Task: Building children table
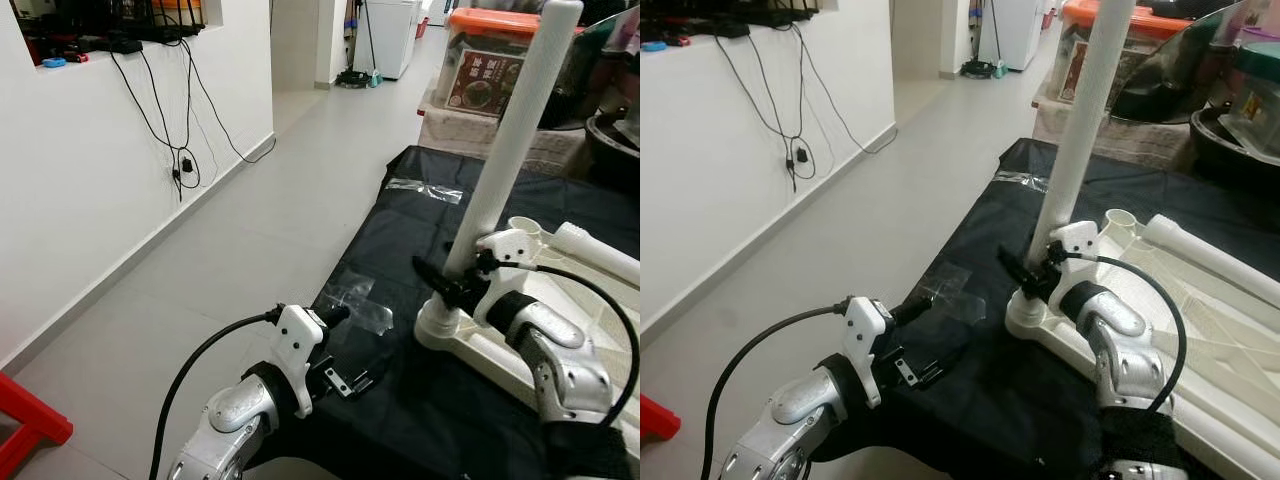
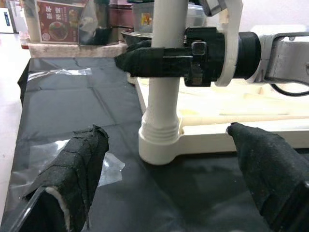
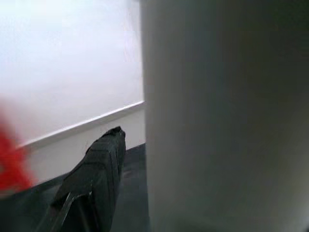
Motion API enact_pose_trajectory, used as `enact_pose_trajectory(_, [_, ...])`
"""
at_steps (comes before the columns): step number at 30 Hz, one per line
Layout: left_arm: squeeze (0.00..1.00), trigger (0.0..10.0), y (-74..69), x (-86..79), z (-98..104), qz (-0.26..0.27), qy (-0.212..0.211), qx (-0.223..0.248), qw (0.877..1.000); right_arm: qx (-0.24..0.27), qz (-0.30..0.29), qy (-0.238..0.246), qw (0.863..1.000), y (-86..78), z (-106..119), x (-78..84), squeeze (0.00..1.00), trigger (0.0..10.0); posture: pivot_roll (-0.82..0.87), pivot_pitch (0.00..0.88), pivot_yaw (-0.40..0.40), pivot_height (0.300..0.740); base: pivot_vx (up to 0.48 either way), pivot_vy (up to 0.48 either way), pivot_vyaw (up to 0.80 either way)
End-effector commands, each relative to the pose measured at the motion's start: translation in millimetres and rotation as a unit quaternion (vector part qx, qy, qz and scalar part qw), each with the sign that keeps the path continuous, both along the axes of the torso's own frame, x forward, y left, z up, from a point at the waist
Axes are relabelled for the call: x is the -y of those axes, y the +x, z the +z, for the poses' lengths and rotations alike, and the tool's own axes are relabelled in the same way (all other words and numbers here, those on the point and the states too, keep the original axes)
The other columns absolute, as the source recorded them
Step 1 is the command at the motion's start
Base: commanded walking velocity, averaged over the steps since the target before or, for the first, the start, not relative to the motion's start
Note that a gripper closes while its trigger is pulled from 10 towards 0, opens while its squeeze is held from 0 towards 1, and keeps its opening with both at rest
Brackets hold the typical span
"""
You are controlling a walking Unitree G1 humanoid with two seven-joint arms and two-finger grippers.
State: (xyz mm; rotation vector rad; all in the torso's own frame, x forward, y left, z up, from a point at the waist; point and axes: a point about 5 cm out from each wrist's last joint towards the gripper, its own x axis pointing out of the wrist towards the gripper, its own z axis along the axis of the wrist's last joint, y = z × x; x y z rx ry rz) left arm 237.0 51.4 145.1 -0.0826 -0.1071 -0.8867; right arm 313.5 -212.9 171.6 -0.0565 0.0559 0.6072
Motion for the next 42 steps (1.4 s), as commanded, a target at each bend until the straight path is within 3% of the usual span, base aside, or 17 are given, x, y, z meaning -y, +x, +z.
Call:
enact_pose_trajectory(1, [0.0, 10.0, 1.6, 1.9, -3, -0.005, 0.007, 0.0, 1.0, -0.027, 0.126, 0.013, 0.992, 3.8, 1, -23.9, 0.0, 10.0, 0.18, 0.0, -0.075, 0.74, 0.0, 0.0, 0.0])
enact_pose_trajectory(7, [0.0, 10.0, 2.4, 2.6, -3, -0.01, 0.01, 0.001, 1.0, -0.029, 0.228, 0.028, 0.973, 14.4, 14, -32.2, 0.0, 10.0, 0.2, 0.0, -0.078, 0.74, 0.0, 0.0, 0.0])
enact_pose_trajectory(8, [0.0, 10.0, 2.7, 2.4, -3, -0.011, 0.011, 0.001, 1.0, -0.029, 0.243, 0.032, 0.969, 16.0, 15, -35.1, 0.0, 0.0, 0.2, 0.0, -0.078, 0.74, 0.0, 0.0, 0.0])
enact_pose_trajectory(14, [0.0, 10.0, 3.4, 2.0, -3, -0.012, 0.012, 0.002, 1.0, -0.024, 0.228, 0.045, 0.972, 18.2, 13, -41.2, 0.0, 0.0, 0.2, 0.0, -0.075, 0.74, 0.0, 0.0, 0.0])
enact_pose_trajectory(21, [0.0, 10.0, 3.7, 2.8, -4, -0.015, 0.012, 0.001, 1.0, 0.02, -0.034, 0.071, 0.997, 25.3, 0, -32.0, 0.0, 0.0, 0.19, 0.0, -0.066, 0.74, 0.0, 0.0, 0.0])
enact_pose_trajectory(22, [0.0, 10.0, 4.1, 2.3, -5, -0.015, 0.012, 0.001, 1.0, 0.024, -0.251, 0.063, 0.966, 26.9, -2, -9.8, 0.0, 0.0, 0.16, 0.0, -0.051, 0.74, 0.0, 0.0, 0.0])
enact_pose_trajectory(23, [0.0, 10.0, 4.1, 2.3, -5, -0.015, 0.012, 0.001, 1.0, 0.024, -0.251, 0.063, 0.966, 26.9, -2, -9.8, 0.0, 0.0, 0.16, 0.0, -0.051, 0.74, 0.0, 0.0, 0.0])
enact_pose_trajectory(24, [0.0, 10.0, 4.2, 2.2, -5, -0.015, 0.012, 0.001, 1.0, 0.021, -0.372, 0.038, 0.927, 20.7, -5, 5.3, 0.0, 0.0, 0.16, 0.0, -0.051, 0.74, 0.0, 0.0, 0.0])
enact_pose_trajectory(25, [0.0, 10.0, 4.2, 2.2, -5, -0.015, 0.012, 0.001, 1.0, 0.021, -0.372, 0.038, 0.927, 20.7, -5, 5.3, 0.0, 0.0, 0.16, 0.0, -0.051, 0.74, 0.0, 0.0, 0.0])
enact_pose_trajectory(27, [0.0, 10.0, 4.3, 2.6, -5, -0.017, 0.011, 0.0, 1.0, 0.025, -0.525, 0.038, 0.85, -1.7, -6, 23.3, 0.0, 0.0, 0.16, 0.0, -0.051, 0.74, 0.0, 0.0, 0.0])
enact_pose_trajectory(29, [0.0, 10.0, 4.3, 2.6, -5, -0.017, 0.011, 0.0, 1.0, 0.025, -0.525, 0.038, 0.85, -1.7, -6, 23.3, 0.0, 0.0, 0.16, 0.0, -0.051, 0.74, 0.0, 0.0, 0.0])
enact_pose_trajectory(31, [0.0, 10.0, 5.0, 2.9, -5, -0.017, 0.011, 0.0, 1.0, 0.021, -0.594, 0.063, 0.802, -16.3, -9, 21.3, 0.0, 0.0, 0.16, 0.0, -0.049, 0.74, 0.0, 0.0, 0.0])
enact_pose_trajectory(35, [0.0, 10.0, 5.4, 2.8, -5, -0.017, 0.012, 0.001, 1.0, 0.022, -0.623, 0.078, 0.778, -19.1, -11, 7.9, 0.0, 0.0, 0.16, 0.0, -0.049, 0.74, 0.0, 0.0, 0.0])
enact_pose_trajectory(36, [0.0, 10.0, 5.8, 2.6, -6, -0.016, 0.012, 0.001, 1.0, 0.027, -0.605, 0.094, 0.79, -13.2, -10, -2.0, 0.0, 10.0, 0.17, 0.0, -0.052, 0.74, 0.0, 0.0, 0.0])
enact_pose_trajectory(37, [0.0, 10.0, 6.2, 2.3, -6, -0.016, 0.013, 0.001, 1.0, 0.049, -0.564, 0.108, 0.817, -6.2, -6, -13.3, 1.0, 10.0, 0.17, 0.0, -0.054, 0.74, 0.0, 0.0, 0.0])
enact_pose_trajectory(39, [0.0, 10.0, 6.2, 2.3, -6, -0.016, 0.013, 0.001, 1.0, 0.049, -0.564, 0.108, 0.817, -6.2, -6, -13.3, 1.0, 10.0, 0.17, 0.0, -0.054, 0.74, 0.0, 0.0, 0.0])
enact_pose_trajectory(42, [0.0, 10.0, 6.9, 1.9, -6, -0.016, 0.013, 0.002, 1.0, 0.076, -0.508, 0.126, 0.849, 1.4, -1, -27.0, 1.0, 10.0, 0.17, 0.0, -0.051, 0.74, 0.0, 0.0, 0.0])
